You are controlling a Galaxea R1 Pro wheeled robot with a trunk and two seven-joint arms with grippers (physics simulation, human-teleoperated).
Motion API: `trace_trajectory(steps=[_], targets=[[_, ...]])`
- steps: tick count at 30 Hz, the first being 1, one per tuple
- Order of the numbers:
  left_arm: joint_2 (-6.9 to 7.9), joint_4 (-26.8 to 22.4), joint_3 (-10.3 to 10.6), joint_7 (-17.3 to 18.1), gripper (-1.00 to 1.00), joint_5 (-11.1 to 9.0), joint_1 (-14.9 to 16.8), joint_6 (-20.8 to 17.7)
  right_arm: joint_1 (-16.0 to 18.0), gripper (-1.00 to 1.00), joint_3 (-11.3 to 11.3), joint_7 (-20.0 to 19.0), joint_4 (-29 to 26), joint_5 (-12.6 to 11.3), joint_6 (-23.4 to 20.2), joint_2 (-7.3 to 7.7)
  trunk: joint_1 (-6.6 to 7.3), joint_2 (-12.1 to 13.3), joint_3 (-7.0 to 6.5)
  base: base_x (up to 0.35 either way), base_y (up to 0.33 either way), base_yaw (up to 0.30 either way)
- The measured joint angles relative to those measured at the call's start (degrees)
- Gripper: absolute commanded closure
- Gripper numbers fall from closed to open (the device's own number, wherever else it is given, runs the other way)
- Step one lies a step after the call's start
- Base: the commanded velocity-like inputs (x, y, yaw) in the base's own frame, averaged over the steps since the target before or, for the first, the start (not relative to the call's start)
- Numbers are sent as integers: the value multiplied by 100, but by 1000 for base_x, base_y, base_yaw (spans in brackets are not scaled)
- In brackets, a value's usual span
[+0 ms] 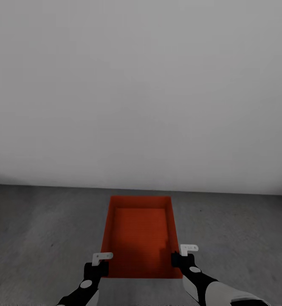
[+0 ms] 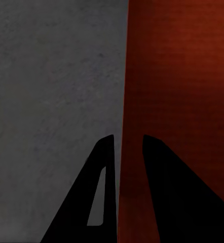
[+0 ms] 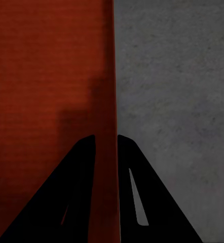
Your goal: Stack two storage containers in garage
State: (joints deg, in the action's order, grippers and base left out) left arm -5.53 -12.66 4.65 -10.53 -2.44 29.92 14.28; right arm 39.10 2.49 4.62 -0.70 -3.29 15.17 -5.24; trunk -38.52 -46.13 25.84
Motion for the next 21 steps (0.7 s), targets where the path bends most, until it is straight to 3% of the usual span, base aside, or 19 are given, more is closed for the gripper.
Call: trace_trajectory(steps=[21], targets=[[-4, 1, 4, -5, 100, -4, 0, 8, 0, 100, -1, -8, 0, -1, 7, 5, 0, 0, 197, 0, 0, 0]])
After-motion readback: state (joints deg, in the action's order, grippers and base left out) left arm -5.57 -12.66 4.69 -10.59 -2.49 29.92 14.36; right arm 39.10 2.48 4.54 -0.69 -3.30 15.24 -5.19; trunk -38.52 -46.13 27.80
